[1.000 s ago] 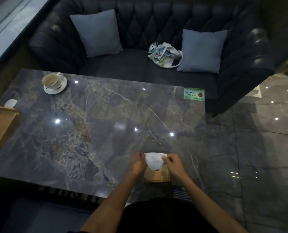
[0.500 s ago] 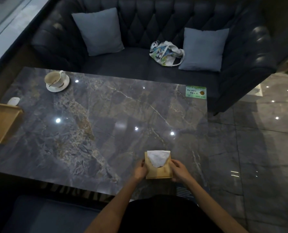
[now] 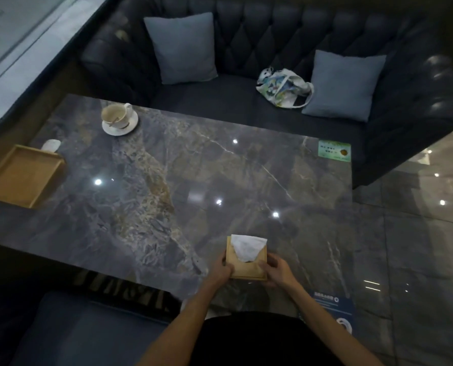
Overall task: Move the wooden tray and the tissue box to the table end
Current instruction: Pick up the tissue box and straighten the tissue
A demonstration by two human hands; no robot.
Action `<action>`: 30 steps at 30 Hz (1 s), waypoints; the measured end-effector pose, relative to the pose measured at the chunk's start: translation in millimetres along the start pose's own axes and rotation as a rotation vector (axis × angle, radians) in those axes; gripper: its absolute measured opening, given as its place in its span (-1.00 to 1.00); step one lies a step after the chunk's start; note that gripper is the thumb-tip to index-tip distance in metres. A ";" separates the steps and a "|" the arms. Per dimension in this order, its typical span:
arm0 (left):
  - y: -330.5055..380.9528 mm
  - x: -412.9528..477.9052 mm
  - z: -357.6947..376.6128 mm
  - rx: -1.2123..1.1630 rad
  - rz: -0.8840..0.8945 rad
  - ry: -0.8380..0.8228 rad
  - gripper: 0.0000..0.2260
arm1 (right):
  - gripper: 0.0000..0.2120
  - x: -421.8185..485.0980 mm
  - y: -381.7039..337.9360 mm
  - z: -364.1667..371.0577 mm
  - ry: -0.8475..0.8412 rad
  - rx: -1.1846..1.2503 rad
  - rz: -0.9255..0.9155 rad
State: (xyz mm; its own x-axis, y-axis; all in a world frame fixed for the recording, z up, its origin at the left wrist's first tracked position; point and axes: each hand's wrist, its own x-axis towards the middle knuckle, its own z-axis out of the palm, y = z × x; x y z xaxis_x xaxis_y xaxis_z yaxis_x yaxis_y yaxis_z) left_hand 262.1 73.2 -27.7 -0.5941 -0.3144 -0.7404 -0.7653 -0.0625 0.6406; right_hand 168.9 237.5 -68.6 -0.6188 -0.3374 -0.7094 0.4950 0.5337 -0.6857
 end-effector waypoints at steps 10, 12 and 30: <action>-36.0 -8.2 -129.6 -0.002 -0.035 0.060 -0.50 | -0.50 -3.6 -36.2 138.9 -0.080 -0.148 -0.024; -39.5 -11.7 -162.0 0.008 -0.062 0.092 -0.51 | -0.50 -6.9 -49.2 171.8 -0.110 -0.152 -0.062; -74.7 -10.9 -251.9 -0.127 -0.088 0.199 -0.64 | -0.70 16.0 -83.0 257.3 -0.103 -0.142 0.027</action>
State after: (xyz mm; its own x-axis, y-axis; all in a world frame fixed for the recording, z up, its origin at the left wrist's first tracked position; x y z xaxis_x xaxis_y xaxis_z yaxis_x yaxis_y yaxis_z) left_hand 388.1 -157.3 -16.3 -0.4565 -0.4823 -0.7476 -0.7670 -0.2126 0.6054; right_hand 274.8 -11.7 -65.1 -0.5368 -0.3952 -0.7454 0.4152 0.6454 -0.6411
